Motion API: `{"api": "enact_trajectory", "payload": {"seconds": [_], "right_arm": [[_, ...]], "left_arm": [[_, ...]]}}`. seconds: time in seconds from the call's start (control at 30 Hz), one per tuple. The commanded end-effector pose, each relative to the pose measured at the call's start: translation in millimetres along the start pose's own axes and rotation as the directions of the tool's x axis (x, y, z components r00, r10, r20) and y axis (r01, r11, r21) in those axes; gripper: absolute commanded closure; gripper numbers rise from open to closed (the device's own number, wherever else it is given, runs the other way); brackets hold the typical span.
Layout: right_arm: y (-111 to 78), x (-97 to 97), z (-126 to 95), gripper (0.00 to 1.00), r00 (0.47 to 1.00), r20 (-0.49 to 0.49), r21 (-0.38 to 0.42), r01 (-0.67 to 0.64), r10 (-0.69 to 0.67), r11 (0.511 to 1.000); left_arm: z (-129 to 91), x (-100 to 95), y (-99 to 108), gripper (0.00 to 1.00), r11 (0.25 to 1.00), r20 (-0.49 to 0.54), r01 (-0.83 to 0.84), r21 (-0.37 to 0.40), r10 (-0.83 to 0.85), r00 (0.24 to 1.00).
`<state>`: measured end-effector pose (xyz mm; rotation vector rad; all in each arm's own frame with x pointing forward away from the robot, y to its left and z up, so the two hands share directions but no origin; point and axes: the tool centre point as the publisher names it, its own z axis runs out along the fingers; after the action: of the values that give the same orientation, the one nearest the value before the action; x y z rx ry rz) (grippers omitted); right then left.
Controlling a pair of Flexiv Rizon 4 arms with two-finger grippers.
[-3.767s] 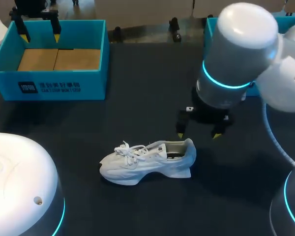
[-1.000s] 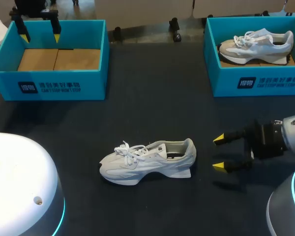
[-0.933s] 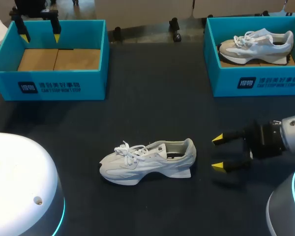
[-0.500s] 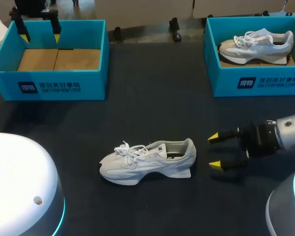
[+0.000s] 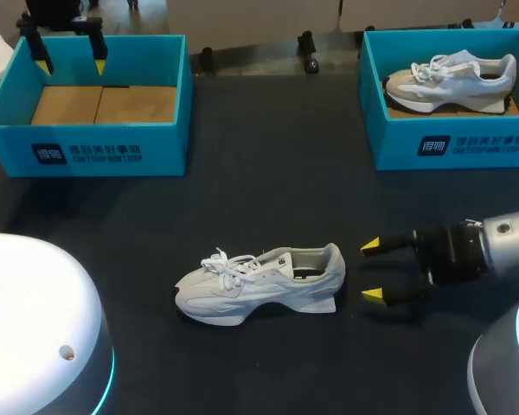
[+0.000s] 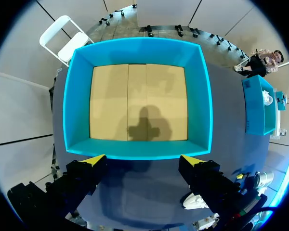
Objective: Take the shoe out of the shoebox, open the shoe tongue, remove and reinsert the insole, then place the shoe into the shoebox
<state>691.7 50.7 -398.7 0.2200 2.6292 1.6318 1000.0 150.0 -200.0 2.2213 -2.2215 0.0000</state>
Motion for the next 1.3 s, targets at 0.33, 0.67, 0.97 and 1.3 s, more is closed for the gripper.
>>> {"api": "enact_trajectory", "payload": {"seconds": [0.33, 0.67, 0.97, 1.3], "right_arm": [[3.9, -4.8, 36, 0.00, 0.999, -0.031, 0.005, 0.008, -0.008, 1.000], [7.3, -1.7, 49, 0.00, 0.999, -0.037, 0.008, 0.011, -0.010, 1.000], [12.0, 4.5, 56, 0.00, 0.999, -0.034, 0.014, -0.003, 0.003, 1.000], [13.1, 5.7, 68, 0.00, 0.999, -0.038, 0.014, -0.019, 0.019, 1.000]], "left_arm": [[0, 0.0, 0, 0.00, 1.000, 0.000, 0.000, 0.000, 0.000, 1.000], [0, 0.0, 0, 0.00, 1.000, 0.000, 0.000, 0.000, 0.000, 1.000], [0, 0.0, 0, 0.00, 1.000, 0.000, 0.000, 0.000, 0.000, 1.000], [0, 0.0, 0, 0.00, 1.000, 0.000, 0.000, 0.000, 0.000, 1.000]]}}
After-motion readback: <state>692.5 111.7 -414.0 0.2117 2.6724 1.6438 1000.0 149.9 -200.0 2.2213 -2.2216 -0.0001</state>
